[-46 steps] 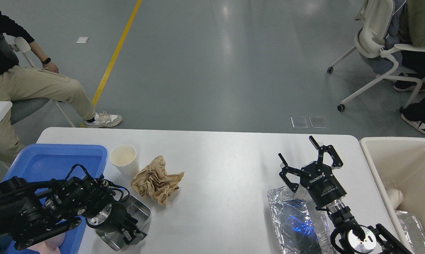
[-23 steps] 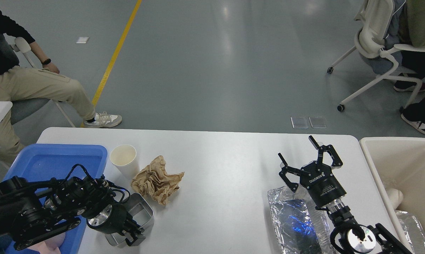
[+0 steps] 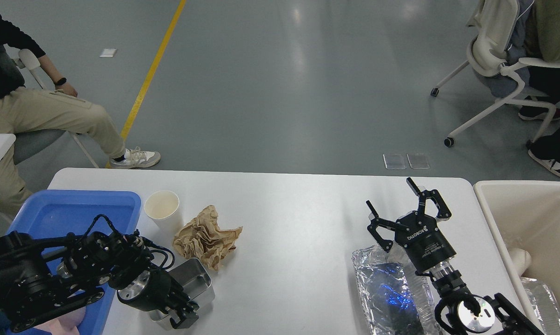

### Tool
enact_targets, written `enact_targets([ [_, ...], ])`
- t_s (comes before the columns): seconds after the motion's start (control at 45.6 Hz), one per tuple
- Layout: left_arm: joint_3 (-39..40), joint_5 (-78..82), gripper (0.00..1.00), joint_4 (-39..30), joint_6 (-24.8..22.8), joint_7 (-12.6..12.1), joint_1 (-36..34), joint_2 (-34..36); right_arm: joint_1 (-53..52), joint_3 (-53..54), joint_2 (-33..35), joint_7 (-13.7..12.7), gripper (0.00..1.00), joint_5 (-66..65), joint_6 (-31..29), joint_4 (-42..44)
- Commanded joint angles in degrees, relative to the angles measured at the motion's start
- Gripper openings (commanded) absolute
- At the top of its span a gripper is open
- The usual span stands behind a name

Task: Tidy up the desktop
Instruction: 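Lift the metal tray with the left gripper toward the blue tray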

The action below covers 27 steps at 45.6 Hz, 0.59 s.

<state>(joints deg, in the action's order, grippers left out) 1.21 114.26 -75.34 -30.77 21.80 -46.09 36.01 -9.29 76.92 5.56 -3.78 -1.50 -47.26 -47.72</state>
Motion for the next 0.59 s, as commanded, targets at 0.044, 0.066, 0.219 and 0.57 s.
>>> enact_targets([
  [0.044, 0.2, 0.0, 0.0, -3.0, -0.1, 0.0, -0.2, 3.3, -0.1, 0.0, -0.7, 0.0, 1.0, 0.0, 0.1, 0.0],
  [0.066, 0.2, 0.0, 0.0, -3.2, -0.1, 0.0, -0.2, 3.5, -0.1, 0.0, -0.8, 0.0, 1.0, 0.0, 0.1, 0.0],
  [0.219, 1.9, 0.0, 0.0, -5.3, -0.1, 0.0, -0.2, 4.9, -0.1, -0.1, -0.8, 0.0, 1.0, 0.0, 0.1, 0.0],
  [0.57, 7.0, -0.6, 0.0, -13.8, -2.9, 0.3, -3.0, 13.6, -0.7, -0.2, -0.8, 0.0, 1.0, 0.0, 0.2, 0.1],
])
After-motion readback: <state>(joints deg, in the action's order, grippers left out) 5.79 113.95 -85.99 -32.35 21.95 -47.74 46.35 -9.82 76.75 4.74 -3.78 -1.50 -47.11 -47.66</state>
